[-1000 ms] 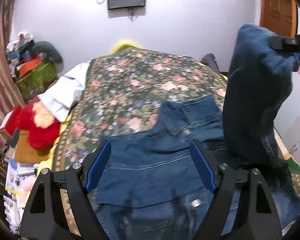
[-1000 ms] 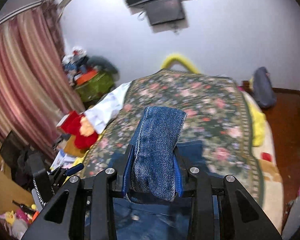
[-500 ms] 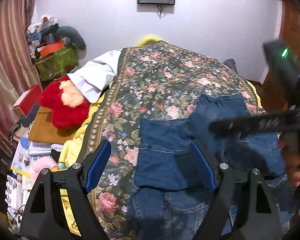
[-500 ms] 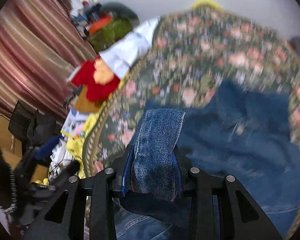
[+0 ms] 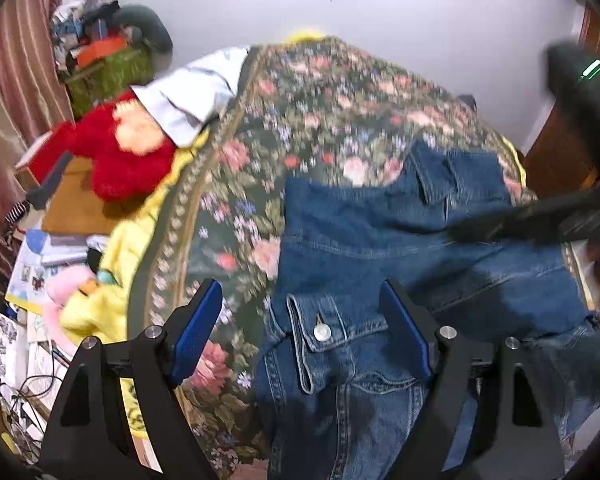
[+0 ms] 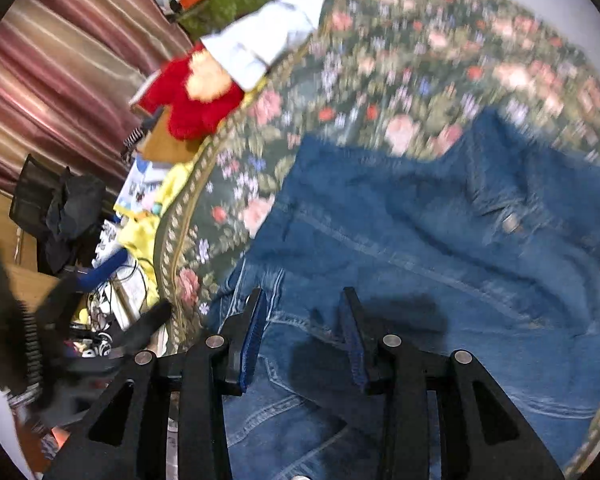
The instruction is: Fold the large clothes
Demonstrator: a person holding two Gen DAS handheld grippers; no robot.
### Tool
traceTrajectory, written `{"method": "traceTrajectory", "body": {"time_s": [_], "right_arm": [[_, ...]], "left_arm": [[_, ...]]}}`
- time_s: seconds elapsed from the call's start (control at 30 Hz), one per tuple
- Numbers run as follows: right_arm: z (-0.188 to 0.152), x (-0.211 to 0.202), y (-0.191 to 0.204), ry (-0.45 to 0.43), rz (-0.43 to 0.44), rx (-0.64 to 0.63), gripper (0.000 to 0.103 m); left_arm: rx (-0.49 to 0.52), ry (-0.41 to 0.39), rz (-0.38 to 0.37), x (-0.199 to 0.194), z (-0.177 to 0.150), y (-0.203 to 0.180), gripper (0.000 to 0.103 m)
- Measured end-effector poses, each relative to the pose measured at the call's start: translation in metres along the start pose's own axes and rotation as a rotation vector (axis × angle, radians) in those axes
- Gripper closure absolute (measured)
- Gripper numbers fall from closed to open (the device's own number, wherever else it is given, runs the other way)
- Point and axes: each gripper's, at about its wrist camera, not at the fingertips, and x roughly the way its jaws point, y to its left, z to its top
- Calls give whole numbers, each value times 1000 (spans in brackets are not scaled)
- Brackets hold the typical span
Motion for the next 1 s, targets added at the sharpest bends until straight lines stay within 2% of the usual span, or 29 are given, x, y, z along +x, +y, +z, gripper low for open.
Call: {"method": "traceTrajectory", "body": {"time_s": [0.1, 0.27, 0.3, 0.43, 0.57, 0.6, 0.7, 0.73, 0.8, 0.87, 0.9, 0.93, 1.0], "right_arm": [[-8, -37, -13, -67, -63, -44, 69], [-39, -92, -68, -119, -215, -53, 69], [-45, -99, -79, -122, -239, -43, 68], [-76, -122, -139, -105, -310, 46, 68], [-111, -128, -199, -80, -341, 169, 68], [-121, -127, -211, -73, -344, 198, 68], [-146, -119, -243, -43, -321, 273, 68], [-154, -114, -252, -32, -305, 299, 68], [-166, -104, -264, -20, -275, 338, 68], [-173, -96, -269, -13, -253, 362, 68], [-177, -91, -272, -8, -237, 375, 68], [-179, -87, -275, -10, -218, 387, 68], [-182, -84, -276, -23, -206, 397, 68]], "left_arm": [[-22, 64, -18, 21, -6, 2, 22], [-65, 183, -25, 68, -16, 4, 22], [-72, 197, -30, 74, -17, 4, 22], [-93, 237, -62, 94, -23, 0, 33], [-67, 230, -60, 100, -26, -7, 36], [-64, 233, -60, 101, -26, -7, 42], [-52, 252, -44, 109, -26, -8, 48], [-39, 263, -21, 114, -26, -10, 54], [-21, 277, 1, 121, -26, -13, 59], [21, 260, 50, 121, -25, -22, 77], [64, 247, 121, 121, -25, -29, 92], [105, 229, 166, 118, -24, -36, 92], [135, 180, 176, 107, -21, -44, 97]]}}
